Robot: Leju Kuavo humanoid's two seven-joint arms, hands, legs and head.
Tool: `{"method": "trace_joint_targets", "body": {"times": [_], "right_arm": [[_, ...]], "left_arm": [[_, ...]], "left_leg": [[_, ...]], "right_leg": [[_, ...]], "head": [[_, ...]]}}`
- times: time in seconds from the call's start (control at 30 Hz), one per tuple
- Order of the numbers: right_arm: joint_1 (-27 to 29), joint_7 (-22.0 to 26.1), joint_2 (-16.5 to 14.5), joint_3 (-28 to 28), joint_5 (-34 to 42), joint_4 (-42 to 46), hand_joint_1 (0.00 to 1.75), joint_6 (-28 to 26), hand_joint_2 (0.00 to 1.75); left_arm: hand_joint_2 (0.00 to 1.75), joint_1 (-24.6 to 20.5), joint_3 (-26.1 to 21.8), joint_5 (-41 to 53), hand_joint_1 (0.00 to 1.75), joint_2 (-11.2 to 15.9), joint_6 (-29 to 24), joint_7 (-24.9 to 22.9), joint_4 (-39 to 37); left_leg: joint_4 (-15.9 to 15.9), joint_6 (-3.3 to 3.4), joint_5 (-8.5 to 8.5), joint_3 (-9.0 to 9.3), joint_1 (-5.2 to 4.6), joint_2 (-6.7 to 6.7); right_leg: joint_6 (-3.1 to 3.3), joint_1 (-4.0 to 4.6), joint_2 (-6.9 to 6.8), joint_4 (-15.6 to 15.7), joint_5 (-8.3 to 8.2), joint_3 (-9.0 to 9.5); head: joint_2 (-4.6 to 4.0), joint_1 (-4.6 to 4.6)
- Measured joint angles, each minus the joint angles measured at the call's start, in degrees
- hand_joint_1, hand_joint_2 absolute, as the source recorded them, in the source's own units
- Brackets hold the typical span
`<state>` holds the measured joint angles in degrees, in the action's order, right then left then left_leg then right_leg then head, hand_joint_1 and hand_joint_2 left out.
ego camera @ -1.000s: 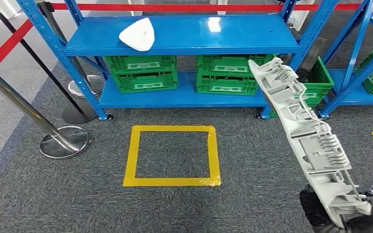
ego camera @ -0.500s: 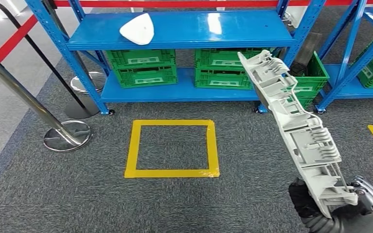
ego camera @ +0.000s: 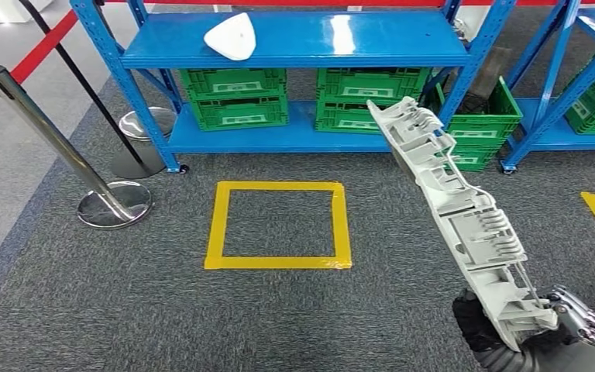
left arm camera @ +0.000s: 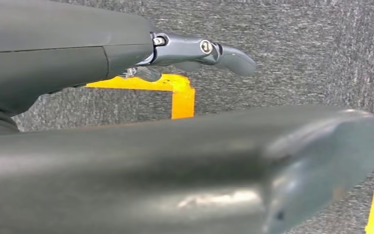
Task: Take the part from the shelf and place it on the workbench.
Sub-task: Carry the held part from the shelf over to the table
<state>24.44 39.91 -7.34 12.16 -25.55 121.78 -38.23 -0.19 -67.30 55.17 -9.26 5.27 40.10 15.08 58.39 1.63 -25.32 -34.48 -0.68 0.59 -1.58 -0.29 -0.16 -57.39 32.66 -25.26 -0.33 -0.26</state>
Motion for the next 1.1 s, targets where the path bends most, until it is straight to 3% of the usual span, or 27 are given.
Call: {"method": "trace_joint_targets", "body": {"times": [0.03, 0.1, 0.17, 0.23, 0.27, 0.3, 0.33, 0.4, 0.47, 0.53, 0.6, 0.63, 0.67, 0.73, 0.77, 0.8, 0.83, 0.87, 0.9, 0.93, 1.0, 1.03, 1.1], "right_arm": [[0.05, 0.01, 0.00, 0.00, 0.01, -0.03, 1.75, 0.00, 1.75], [0.13, 0.00, 0.01, -0.01, 0.03, -0.10, 1.75, 0.00, 1.75], [0.18, 0.01, 0.01, 0.02, 0.07, -0.15, 1.75, 0.01, 1.75], [0.27, 0.01, 0.01, 0.06, 0.09, -0.20, 1.75, 0.01, 1.75], [0.31, 0.00, 0.01, 0.07, 0.09, -0.23, 1.75, 0.01, 1.75], [0.35, -0.01, 0.01, 0.06, 0.09, -0.25, 1.75, 0.01, 1.75], [0.43, -0.01, 0.02, 0.06, 0.08, -0.27, 1.75, 0.01, 1.75], [0.68, -0.02, 0.02, 0.03, -0.07, -0.30, 1.75, 0.01, 1.75], [0.92, -0.02, 0.02, -0.05, -0.34, -0.30, 1.75, 0.00, 1.75], [1.08, 0.00, 0.02, -0.11, -0.60, -0.26, 1.75, 0.00, 1.75], [1.34, 0.02, 0.03, -0.13, -0.80, -0.25, 1.75, 0.00, 1.75], [1.50, 0.03, 0.05, -0.14, -0.87, -0.25, 1.75, 0.00, 1.75], [1.63, 0.03, 0.08, -0.15, -0.92, -0.25, 1.75, 0.00, 1.75], [1.75, 0.03, 0.21, -0.15, -0.92, -0.26, 1.75, 0.00, 1.75], [1.76, 0.03, 0.28, -0.15, -0.90, -0.26, 1.75, 0.00, 1.75], [1.78, 0.02, 0.36, -0.15, -0.89, -0.27, 1.75, 0.00, 1.75], [1.79, 0.01, 0.41, -0.16, -0.88, -0.27, 1.75, 0.00, 1.75], [1.79, 0.00, 0.44, -0.17, -0.88, -0.27, 1.75, 0.00, 1.75], [1.78, 0.00, 0.46, -0.17, -0.88, -0.27, 1.75, 0.00, 1.75], [1.75, -0.01, 0.46, -0.16, -0.88, -0.27, 1.75, 0.00, 1.75], [1.73, 0.00, 0.48, -0.14, -0.89, -0.27, 1.75, 0.00, 1.75], [1.75, 0.00, 0.49, -0.14, -0.89, -0.28, 1.75, 0.00, 1.75], [1.83, -0.01, 0.51, -0.15, -0.91, -0.30, 1.75, 0.00, 1.75]], "left_arm": [[0.00, 0.01, 0.01, 0.02, 0.00, 0.01, 0.00, 0.01, 0.00], [0.00, 0.10, 0.02, 0.04, 0.00, 0.09, 0.00, 0.01, 0.00], [0.00, 0.23, 0.02, 0.02, 0.00, 0.17, 0.00, 0.01, 0.00], [0.00, 0.27, 0.03, 0.01, 0.00, 0.15, 0.01, 0.01, 0.00], [0.00, 0.27, 0.04, 0.01, 0.00, 0.14, 0.04, 0.01, 0.00], [0.00, 0.25, 0.04, 0.01, 0.00, 0.14, 0.08, 0.01, 0.00], [0.00, 0.24, 0.04, 0.01, 0.00, 0.14, 0.13, 0.01, 0.00], [0.00, 0.23, 0.05, 0.03, 0.00, 0.16, 0.13, 0.01, 0.00], [0.00, 0.15, 0.05, 0.23, 0.00, 0.16, -0.02, 0.01, 0.00], [0.00, 0.08, 0.05, 0.54, 0.00, 0.13, -0.13, 0.01, 0.00], [0.00, 0.12, 0.05, 0.91, 0.00, -0.04, -0.13, 0.01, -0.01], [0.00, 0.12, 0.05, 1.06, 0.00, -0.14, -0.12, 0.00, -0.01], [0.00, 0.11, 0.05, 1.19, 0.00, -0.21, -0.12, -0.01, -0.02], [0.00, 0.08, 0.05, 1.25, 0.00, -0.25, -0.13, -0.01, -0.02], [0.00, 0.08, 0.04, 1.25, 0.00, -0.24, -0.13, -0.01, -0.02], [0.00, 0.08, 0.04, 1.25, 0.00, -0.26, -0.14, -0.01, -0.02], [0.00, 0.08, 0.04, 1.25, 0.00, -0.30, -0.13, -0.01, -0.02], [0.00, 0.09, 0.04, 1.26, 0.00, -0.34, -0.13, -0.01, -0.02], [0.00, 0.08, 0.04, 1.26, 0.00, -0.40, -0.13, -0.01, -0.02], [0.00, 0.06, 0.04, 1.27, 0.00, -0.44, -0.13, -0.01, -0.02], [0.00, 0.03, 0.04, 1.27, 0.00, -0.48, -0.14, -0.01, -0.02], [0.00, 0.02, 0.04, 1.27, 0.00, -0.47, -0.14, -0.01, -0.02], [0.00, 0.08, 0.04, 1.32, 0.00, -0.41, -0.15, -0.01, -0.02]], "left_leg": [[0.05, -0.26, 0.45, -0.19, -0.02, 0.00], [0.23, -0.81, 0.52, -0.59, 0.06, -0.10], [3.17, -1.57, -3.19, -1.60, 0.24, -0.29], [9.94, -2.25, -8.90, -3.13, 0.59, -0.37], [13.37, -2.48, -10.49, -3.62, 0.75, -0.37], [15.62, -2.62, -10.76, -3.62, 0.86, -0.37], [15.90, -2.69, -9.70, -2.71, 0.95, -0.37], [10.48, -2.52, -6.36, 1.70, 1.06, -0.41], [2.47, -2.05, -5.67, 6.70, 0.96, -0.56], [-1.07, -1.56, -6.41, 8.36, 0.70, -0.68], [-1.62, -0.83, -5.73, 7.63, 0.69, -0.55], [-1.83, -0.32, -5.21, 7.12, 0.77, -0.42], [-2.02, 0.15, -4.60, 6.50, 0.87, -0.29], [-2.00, 0.70, -3.48, 5.17, 0.83, -0.09], [-1.90, 0.75, -2.92, 4.42, 0.73, -0.02], [-1.77, 0.76, -2.37, 3.62, 0.64, 0.05], [-1.60, 0.73, -1.84, 2.79, 0.56, 0.11], [-1.39, 0.64, -1.36, 1.97, 0.50, 0.14], [-1.13, 0.52, -0.92, 1.28, 0.47, 0.15], [-0.81, 0.33, -0.53, 0.67, 0.38, 0.14], [-0.25, -0.18, 0.29, -0.14, 0.24, 0.08], [-0.15, -0.49, 0.79, -0.44, 0.22, 0.06], [-0.07, -1.13, 1.47, -0.82, 0.33, -0.01]], "right_leg": [[0.18, 0.12, 0.03, 1.03, 0.22, 0.37], [0.80, -0.04, -0.10, 1.31, -0.45, -0.66], [1.64, -0.33, -0.31, 1.45, -1.56, -1.77], [2.09, -0.34, -0.44, 1.17, -2.64, -2.94], [2.09, -0.33, -0.49, 0.91, -3.12, -3.60], [2.05, -0.32, -0.54, 0.58, -3.53, -4.29], [1.98, -0.32, -0.56, 0.13, -3.90, -5.13], [1.73, -0.33, -0.53, -0.83, -4.42, -6.75], [1.20, -0.22, -0.50, -1.55, -4.95, -7.87], [0.47, -0.19, -0.51, -1.67, -5.81, -8.46], [-0.26, -0.28, -0.44, -1.68, -6.20, -8.85], [-0.58, -0.30, -0.34, -2.30, -5.19, -9.28], [-0.85, -0.32, -0.22, -3.86, -3.20, -9.88], [-1.22, -0.39, -0.06, -9.94, 2.30, -11.56], [-1.35, -0.39, -0.04, -13.42, 4.10, -12.19], [-1.42, -0.39, -0.03, -15.98, 4.50, -12.33], [-1.41, -0.38, -0.03, -16.87, 3.52, -11.72], [-1.33, -0.37, -0.03, -15.78, 1.67, -10.16], [-1.16, -0.36, -0.03, -12.76, -0.19, -7.66], [-0.96, -0.31, -0.04, -8.53, -0.99, -4.71], [-0.47, -0.13, 0.02, -0.95, -0.30, -0.01], [-0.21, 0.00, 0.06, 0.86, 0.39, 0.80], [0.50, 0.00, 0.00, 1.53, 0.13, 0.25]], "head": [[0.00, -0.02], [0.00, 0.01], [0.00, -0.27], [0.00, -0.63], [0.00, -0.73], [0.00, -0.74], [0.00, -0.75], [0.00, -0.78], [0.00, -0.76], [0.00, -0.74], [0.00, -0.71], [0.00, -0.62], [0.00, -0.46], [0.00, -0.11], [0.00, 0.01], [0.00, 0.03], [0.00, 0.04], [0.00, 0.04], [0.00, 0.05], [0.00, 0.06], [0.00, 0.03], [0.00, 0.02], [0.00, 0.04]]}}
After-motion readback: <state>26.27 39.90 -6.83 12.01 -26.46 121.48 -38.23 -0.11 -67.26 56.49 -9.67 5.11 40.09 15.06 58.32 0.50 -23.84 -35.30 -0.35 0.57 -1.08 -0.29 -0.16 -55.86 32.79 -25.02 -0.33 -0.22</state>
